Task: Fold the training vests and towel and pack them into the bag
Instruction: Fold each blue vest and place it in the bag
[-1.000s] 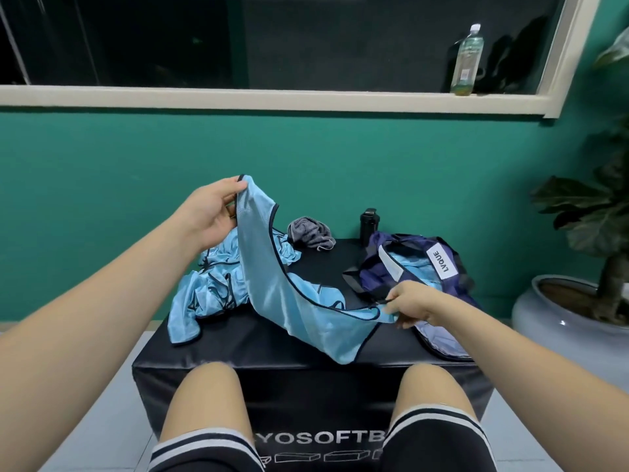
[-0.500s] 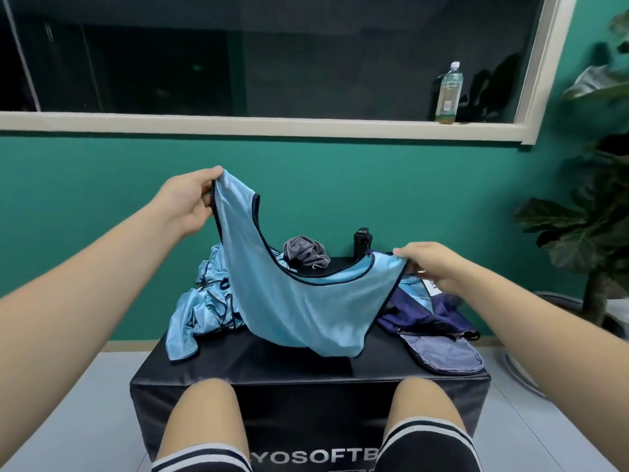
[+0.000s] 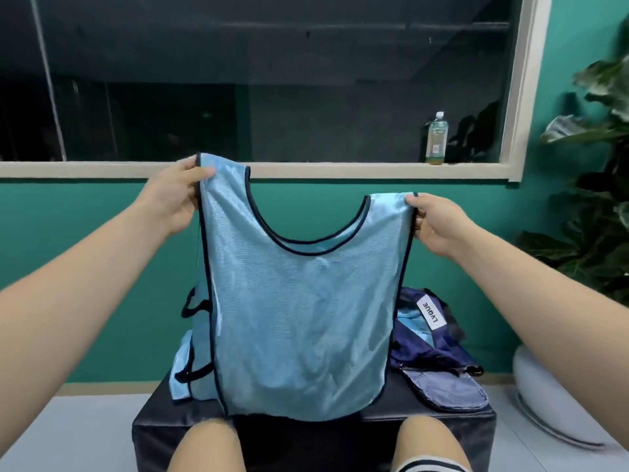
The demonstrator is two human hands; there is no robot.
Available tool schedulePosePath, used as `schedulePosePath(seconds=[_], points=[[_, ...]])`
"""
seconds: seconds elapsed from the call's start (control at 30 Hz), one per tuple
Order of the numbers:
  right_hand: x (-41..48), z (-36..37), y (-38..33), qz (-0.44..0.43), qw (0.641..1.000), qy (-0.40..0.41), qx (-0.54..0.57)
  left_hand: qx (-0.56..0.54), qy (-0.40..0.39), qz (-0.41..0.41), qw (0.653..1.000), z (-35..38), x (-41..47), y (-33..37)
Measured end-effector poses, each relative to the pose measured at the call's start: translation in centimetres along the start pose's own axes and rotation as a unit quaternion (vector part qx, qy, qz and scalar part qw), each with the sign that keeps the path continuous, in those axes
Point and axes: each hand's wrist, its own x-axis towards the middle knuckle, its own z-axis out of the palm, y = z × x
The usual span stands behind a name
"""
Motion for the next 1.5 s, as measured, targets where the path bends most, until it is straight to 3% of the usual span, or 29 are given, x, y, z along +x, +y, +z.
schedulePosePath(seconds=[0.37,0.83,1.1,1.5], points=[[-1.5,1.2,-8.8,-0.142,0.989,0.027,-0.011,0.013,0.107,0.07,0.992,0.4,1.6,4.8],[-3.0,1.3,-12.2,-0.222,0.974,0.041,-0.015,-0.088,0.126,0.055,0.987,0.7,0.8,7.1],[2.2,1.2,-4.5,-0.134,0.988,0.063,-0.051,-0.044,0.129,-0.031,0.99,-0.4,4.3,-2.1],[8.7,1.7,14.0,0.007,0.994,0.047,-0.101,0.012,0.138,-0.177,0.974,-2.6,5.3,-21.5]])
